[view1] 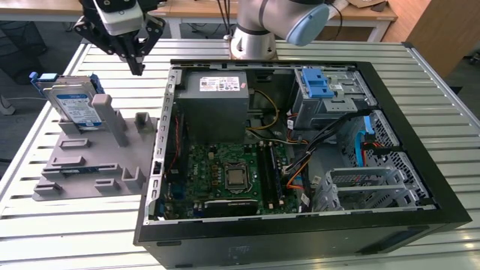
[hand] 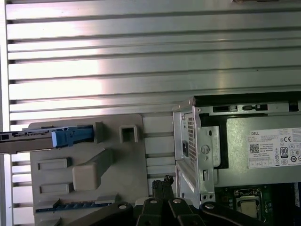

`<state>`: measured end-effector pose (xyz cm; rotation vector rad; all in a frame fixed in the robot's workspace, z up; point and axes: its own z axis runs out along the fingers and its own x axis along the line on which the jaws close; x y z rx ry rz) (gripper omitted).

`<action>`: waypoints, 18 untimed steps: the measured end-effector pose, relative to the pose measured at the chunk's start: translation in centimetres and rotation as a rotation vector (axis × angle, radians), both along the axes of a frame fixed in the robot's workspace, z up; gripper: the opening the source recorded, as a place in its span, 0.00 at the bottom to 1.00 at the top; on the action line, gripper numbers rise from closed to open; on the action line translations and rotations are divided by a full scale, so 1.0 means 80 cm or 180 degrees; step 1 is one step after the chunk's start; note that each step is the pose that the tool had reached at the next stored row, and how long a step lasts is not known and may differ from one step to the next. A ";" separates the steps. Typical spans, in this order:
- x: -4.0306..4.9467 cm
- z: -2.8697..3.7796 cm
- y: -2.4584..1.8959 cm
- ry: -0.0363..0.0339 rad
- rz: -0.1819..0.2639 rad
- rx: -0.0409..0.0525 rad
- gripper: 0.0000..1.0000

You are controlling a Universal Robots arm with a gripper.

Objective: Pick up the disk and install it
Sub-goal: 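Reach for the disk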

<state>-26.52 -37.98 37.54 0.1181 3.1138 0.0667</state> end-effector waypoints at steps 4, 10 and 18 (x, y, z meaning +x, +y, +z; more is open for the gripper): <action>-0.009 -0.0001 0.0072 0.0000 0.0001 0.0000 0.11; -0.042 -0.0006 0.0128 0.0000 0.0000 0.0000 0.11; -0.084 -0.0027 0.0189 0.0000 0.0000 0.0000 0.11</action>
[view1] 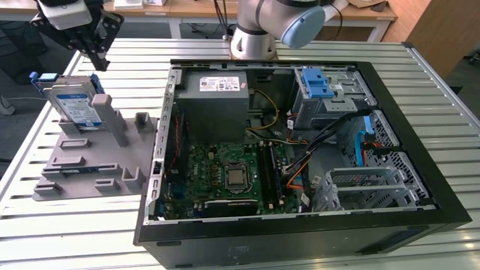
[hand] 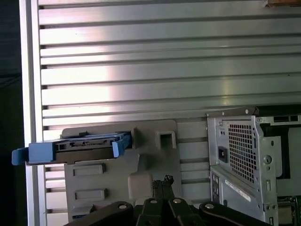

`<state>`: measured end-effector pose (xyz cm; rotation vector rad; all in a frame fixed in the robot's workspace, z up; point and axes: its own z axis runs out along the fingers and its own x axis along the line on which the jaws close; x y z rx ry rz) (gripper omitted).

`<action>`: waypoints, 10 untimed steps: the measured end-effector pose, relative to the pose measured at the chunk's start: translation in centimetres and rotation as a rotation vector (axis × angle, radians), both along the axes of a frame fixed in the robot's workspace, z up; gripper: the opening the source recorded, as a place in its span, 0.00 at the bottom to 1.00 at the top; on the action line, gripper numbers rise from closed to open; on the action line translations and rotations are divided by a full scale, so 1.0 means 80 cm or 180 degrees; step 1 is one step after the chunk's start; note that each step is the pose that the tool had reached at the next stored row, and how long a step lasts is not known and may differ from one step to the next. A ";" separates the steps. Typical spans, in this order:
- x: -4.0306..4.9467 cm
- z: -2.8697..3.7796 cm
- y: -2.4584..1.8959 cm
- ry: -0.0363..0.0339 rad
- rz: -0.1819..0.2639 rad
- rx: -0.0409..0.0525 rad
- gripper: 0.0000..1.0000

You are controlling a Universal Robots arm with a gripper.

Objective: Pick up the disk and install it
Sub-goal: 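Reach for the disk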

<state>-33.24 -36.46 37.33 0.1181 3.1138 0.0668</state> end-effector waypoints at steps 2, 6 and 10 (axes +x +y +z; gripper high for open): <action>-0.011 -0.0007 0.0005 0.0001 0.0000 0.0000 0.11; -0.034 -0.0025 0.0017 0.0011 0.0000 0.0000 0.11; -0.057 -0.0049 0.0031 0.0024 0.0000 0.0000 0.11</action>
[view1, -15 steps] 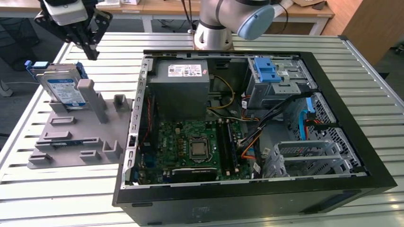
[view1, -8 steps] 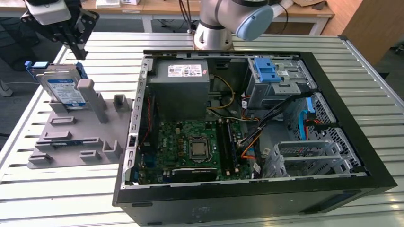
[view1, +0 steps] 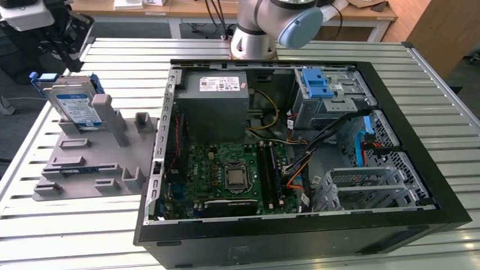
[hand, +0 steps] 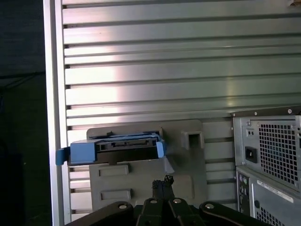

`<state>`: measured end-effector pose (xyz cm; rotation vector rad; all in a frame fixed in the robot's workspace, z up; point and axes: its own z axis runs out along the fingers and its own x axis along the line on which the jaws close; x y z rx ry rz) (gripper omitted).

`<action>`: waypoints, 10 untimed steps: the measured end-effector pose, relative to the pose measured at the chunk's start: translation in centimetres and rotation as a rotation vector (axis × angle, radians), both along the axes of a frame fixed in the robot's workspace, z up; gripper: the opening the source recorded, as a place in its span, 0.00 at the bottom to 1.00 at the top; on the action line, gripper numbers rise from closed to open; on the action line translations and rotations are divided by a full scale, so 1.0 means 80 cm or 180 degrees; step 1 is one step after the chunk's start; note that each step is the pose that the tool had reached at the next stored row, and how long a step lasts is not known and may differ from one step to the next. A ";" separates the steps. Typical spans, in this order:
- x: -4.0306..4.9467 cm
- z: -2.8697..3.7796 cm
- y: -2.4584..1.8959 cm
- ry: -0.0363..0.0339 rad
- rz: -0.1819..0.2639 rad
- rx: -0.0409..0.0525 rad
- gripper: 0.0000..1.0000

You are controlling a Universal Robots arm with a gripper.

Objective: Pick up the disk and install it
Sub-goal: 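Reach for the disk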

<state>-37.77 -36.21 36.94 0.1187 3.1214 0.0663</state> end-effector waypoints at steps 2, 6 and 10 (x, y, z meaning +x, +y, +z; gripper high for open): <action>-0.012 -0.0021 0.0011 0.0004 0.0000 0.0000 0.11; -0.017 -0.0026 0.0016 0.0006 0.0001 0.0000 0.11; -0.032 -0.0039 0.0029 0.0006 0.0000 0.0000 0.11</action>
